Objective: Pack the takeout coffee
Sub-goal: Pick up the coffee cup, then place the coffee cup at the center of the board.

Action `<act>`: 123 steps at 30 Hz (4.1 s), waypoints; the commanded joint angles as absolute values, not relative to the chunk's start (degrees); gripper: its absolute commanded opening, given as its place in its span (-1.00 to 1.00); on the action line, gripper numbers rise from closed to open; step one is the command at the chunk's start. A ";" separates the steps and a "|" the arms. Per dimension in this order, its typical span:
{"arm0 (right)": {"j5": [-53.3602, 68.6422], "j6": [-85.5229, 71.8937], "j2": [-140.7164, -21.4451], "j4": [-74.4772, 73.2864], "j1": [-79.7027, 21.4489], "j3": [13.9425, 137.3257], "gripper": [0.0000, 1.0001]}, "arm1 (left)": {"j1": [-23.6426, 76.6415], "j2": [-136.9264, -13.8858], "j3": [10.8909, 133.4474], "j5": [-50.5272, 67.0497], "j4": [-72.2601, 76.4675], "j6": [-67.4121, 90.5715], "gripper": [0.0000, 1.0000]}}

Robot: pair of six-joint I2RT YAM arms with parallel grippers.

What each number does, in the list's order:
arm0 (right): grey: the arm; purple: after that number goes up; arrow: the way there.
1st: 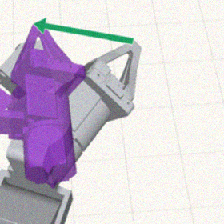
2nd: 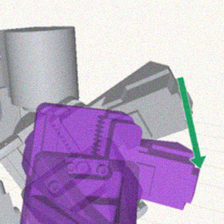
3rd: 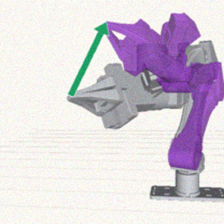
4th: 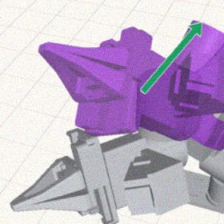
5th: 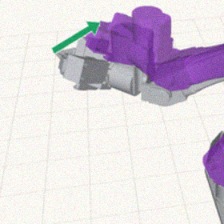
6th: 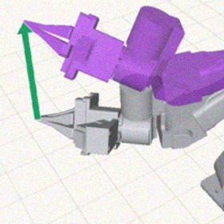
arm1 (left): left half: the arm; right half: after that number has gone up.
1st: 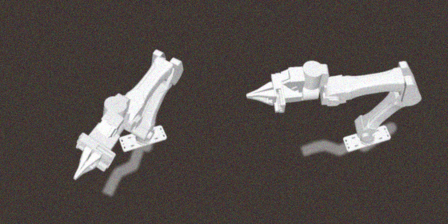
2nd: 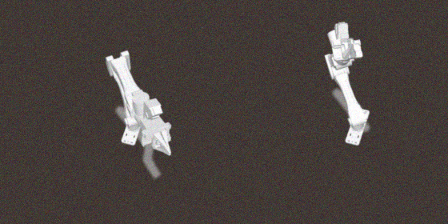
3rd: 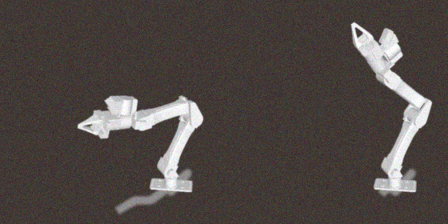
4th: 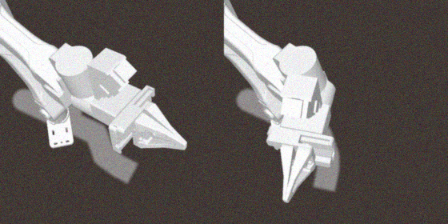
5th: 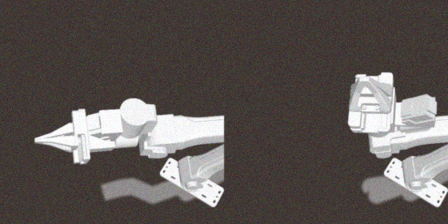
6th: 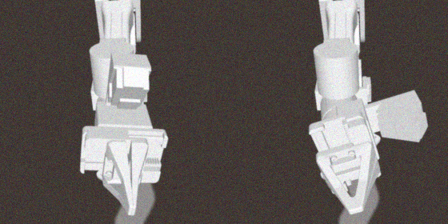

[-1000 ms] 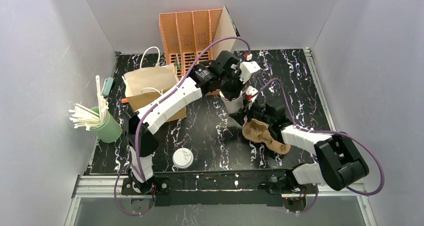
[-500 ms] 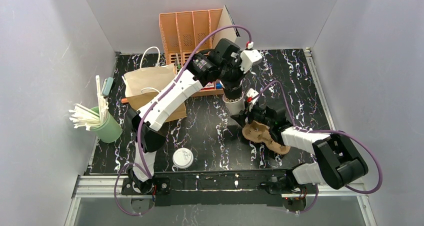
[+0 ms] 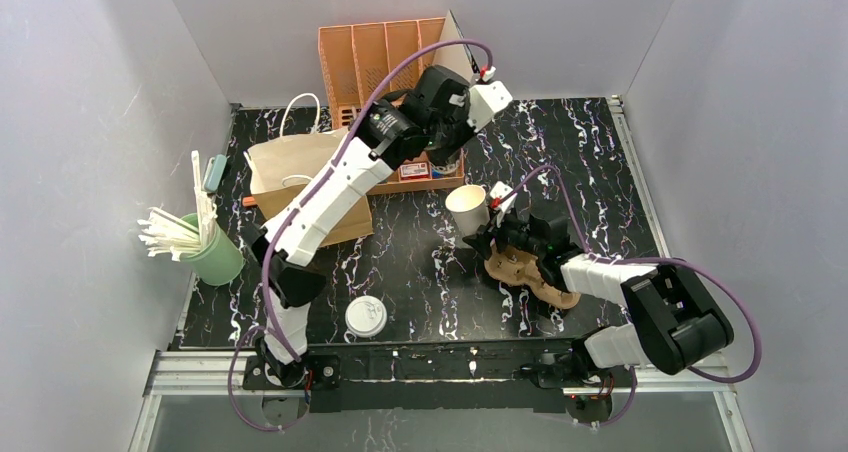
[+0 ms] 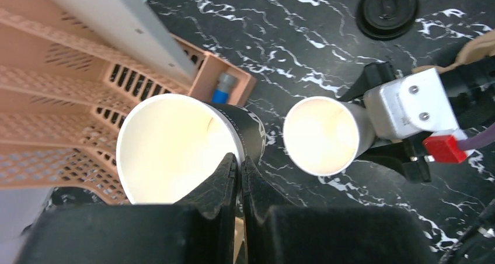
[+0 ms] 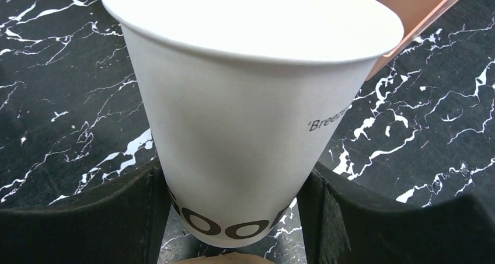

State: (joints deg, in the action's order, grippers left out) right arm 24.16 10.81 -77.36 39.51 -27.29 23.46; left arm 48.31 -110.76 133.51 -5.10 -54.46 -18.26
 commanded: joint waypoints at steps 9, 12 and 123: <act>12.83 10.90 -76.05 44.32 -27.49 24.14 0.43 | 48.07 -91.22 103.60 -2.78 -46.13 -9.58 -1.00; 11.37 11.19 -74.98 44.10 -27.41 24.61 0.44 | 48.08 -89.97 95.03 -4.03 -39.82 -6.04 -1.00; -15.90 -23.11 -65.40 -27.84 -25.69 52.16 0.97 | 42.63 -109.48 92.87 2.26 -15.32 4.81 -1.00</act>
